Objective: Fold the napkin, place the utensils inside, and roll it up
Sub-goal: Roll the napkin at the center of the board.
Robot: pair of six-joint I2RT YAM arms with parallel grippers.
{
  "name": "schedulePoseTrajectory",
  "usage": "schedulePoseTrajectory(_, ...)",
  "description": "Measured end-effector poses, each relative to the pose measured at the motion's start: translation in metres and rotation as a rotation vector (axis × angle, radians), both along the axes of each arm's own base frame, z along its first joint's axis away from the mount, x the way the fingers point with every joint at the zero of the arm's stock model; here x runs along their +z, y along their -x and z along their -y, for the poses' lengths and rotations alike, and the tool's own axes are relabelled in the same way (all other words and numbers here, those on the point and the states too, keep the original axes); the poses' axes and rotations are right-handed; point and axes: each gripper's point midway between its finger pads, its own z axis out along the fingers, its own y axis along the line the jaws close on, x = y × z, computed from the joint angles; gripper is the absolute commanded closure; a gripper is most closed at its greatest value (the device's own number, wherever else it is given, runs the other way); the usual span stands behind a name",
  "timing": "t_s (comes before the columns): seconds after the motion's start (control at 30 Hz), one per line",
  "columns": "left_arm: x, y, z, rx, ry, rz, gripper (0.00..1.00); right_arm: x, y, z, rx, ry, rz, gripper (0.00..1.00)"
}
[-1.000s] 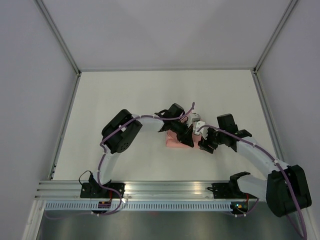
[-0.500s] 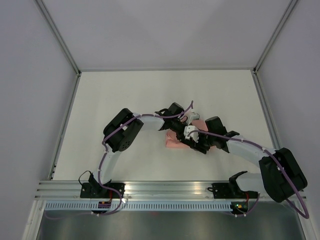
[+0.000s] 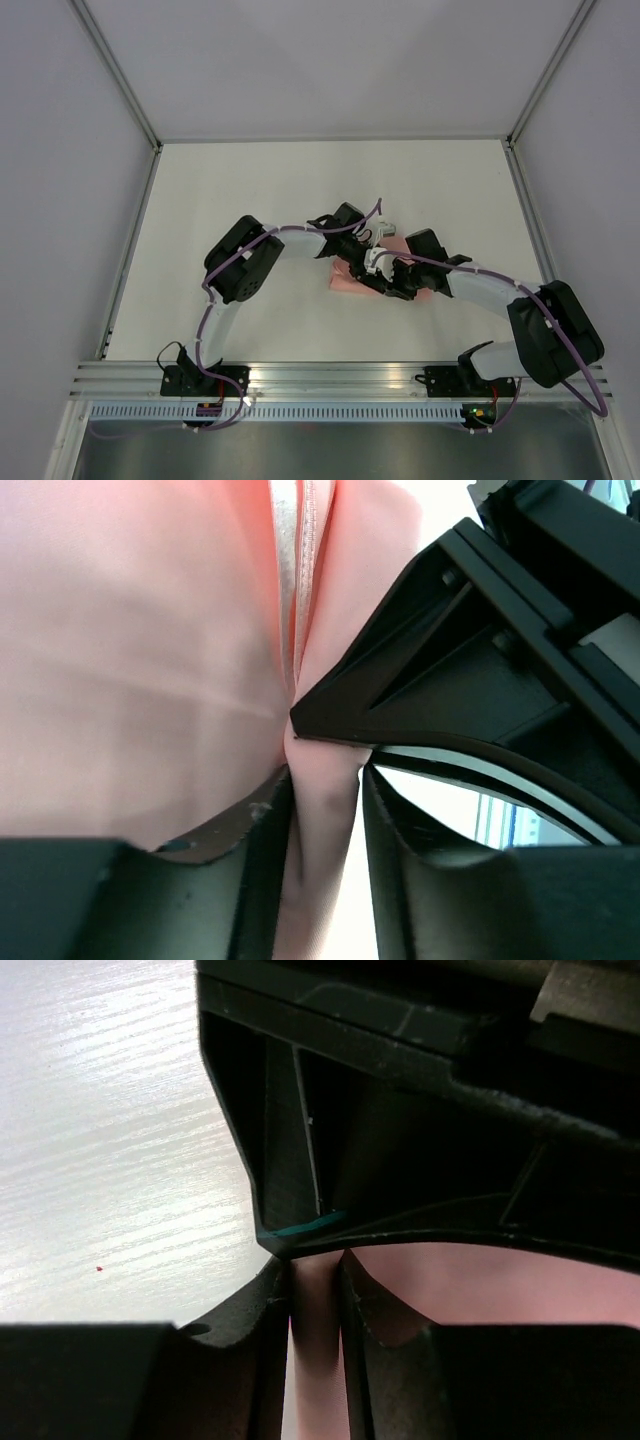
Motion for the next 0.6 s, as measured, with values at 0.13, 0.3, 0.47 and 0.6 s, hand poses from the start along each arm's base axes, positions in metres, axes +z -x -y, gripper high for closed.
schedulePoseTrajectory(0.13, 0.005, -0.002, -0.004, 0.030, -0.021, -0.005, 0.52, 0.000, -0.002, -0.002, 0.013, 0.006, -0.027, 0.87)
schedulePoseTrajectory(0.3, 0.008, -0.013, -0.011, 0.108, -0.055, 0.004, 0.50, 0.000, -0.007, -0.005, 0.032, -0.005, -0.061, 0.88)
schedulePoseTrajectory(0.47, 0.013, -0.042, -0.030, 0.259, -0.076, 0.014, 0.49, -0.001, -0.013, -0.007, 0.046, -0.031, -0.106, 0.89)
schedulePoseTrajectory(0.6, 0.015, -0.071, -0.051, 0.396, -0.093, 0.046, 0.49, -0.001, -0.013, -0.007, 0.055, -0.049, -0.147, 0.89)
